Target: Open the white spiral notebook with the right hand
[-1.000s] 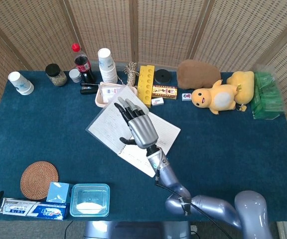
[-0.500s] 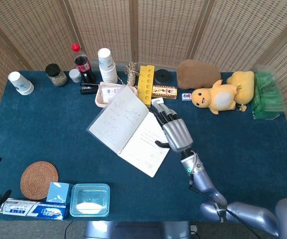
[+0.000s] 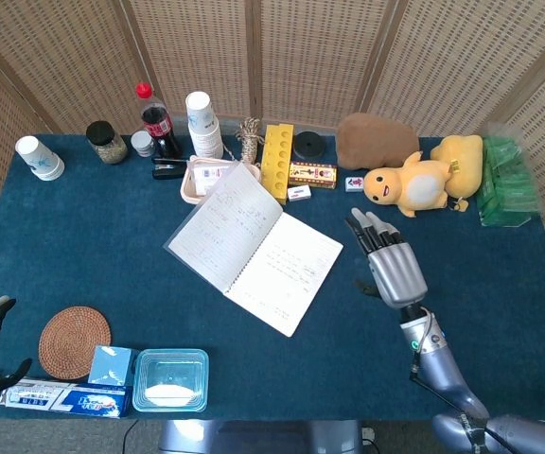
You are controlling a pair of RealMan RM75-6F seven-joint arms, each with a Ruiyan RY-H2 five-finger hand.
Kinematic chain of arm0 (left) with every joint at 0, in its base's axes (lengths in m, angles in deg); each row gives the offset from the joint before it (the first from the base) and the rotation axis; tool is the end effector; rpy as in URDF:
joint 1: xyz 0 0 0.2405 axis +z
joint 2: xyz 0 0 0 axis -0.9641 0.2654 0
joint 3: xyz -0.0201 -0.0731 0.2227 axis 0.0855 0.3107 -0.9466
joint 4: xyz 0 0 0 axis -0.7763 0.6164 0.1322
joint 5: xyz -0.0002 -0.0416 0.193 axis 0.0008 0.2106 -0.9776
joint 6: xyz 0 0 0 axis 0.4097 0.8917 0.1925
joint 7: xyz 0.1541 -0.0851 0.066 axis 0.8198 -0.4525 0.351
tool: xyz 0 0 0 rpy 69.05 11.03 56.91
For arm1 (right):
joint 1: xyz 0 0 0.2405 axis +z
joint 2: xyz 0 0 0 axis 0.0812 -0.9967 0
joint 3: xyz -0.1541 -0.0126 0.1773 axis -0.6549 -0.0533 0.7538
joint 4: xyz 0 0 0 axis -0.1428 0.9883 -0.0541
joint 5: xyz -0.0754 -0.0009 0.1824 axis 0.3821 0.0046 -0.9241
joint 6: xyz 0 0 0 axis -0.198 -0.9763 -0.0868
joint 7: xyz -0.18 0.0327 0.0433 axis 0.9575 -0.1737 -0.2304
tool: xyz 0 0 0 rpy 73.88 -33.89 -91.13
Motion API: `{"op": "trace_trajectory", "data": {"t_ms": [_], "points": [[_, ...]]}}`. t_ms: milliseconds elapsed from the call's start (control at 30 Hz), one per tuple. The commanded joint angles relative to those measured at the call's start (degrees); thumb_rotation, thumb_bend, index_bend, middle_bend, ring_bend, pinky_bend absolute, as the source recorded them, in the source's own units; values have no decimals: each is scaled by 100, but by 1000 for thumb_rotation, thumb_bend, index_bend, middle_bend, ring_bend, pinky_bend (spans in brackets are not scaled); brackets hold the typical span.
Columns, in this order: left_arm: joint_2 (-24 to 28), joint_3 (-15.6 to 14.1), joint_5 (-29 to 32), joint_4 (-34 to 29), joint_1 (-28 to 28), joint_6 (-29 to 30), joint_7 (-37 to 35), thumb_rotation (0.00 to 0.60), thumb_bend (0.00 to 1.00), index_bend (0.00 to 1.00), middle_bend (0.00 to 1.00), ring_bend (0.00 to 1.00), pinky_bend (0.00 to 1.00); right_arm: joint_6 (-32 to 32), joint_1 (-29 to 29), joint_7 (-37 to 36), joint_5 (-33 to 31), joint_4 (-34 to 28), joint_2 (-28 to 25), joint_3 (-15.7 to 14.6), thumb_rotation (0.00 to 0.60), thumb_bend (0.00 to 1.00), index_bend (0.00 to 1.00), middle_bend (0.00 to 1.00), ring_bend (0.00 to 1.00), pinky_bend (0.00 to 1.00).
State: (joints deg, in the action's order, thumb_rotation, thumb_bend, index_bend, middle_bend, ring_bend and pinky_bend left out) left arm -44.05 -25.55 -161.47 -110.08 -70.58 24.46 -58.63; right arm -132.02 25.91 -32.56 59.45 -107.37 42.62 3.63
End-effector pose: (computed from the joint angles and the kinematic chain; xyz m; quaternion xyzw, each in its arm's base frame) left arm -0.2867 0.1631 0.1514 -0.5655 -0.4417 -0.3423 0.6066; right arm -0.1426 -0.3324 0.0624 0.6694 -0.2818 0.4741 0.4977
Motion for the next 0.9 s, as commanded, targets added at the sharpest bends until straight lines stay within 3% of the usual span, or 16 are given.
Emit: {"op": "trace_trajectory", "data": {"t_ms": [33, 267, 500, 900], "points": [[-30, 1, 57, 10, -16, -52, 32, 600, 201, 179, 130, 85, 30, -241, -265, -89, 103, -73, -225, -158, 600, 79, 54, 122, 118, 240], [-126, 48, 85, 58, -14, 14, 71, 600, 200, 66, 116, 77, 26, -639, -730, 256, 272, -218, -629, -420, 600, 90, 106, 134, 132, 240], [-180, 4, 128, 96, -8, -44, 94, 600, 200, 147, 112, 47, 0, -927, -1176, 802, 322, -479, -900, -697, 600, 97, 209, 190, 132, 240], [-291, -14, 57, 144, 43, 75, 68, 600, 200, 152, 111, 44, 0, -1258, -1678, 811, 395, -796, -1150, -798, 600, 98, 216, 190, 132, 239]]}}
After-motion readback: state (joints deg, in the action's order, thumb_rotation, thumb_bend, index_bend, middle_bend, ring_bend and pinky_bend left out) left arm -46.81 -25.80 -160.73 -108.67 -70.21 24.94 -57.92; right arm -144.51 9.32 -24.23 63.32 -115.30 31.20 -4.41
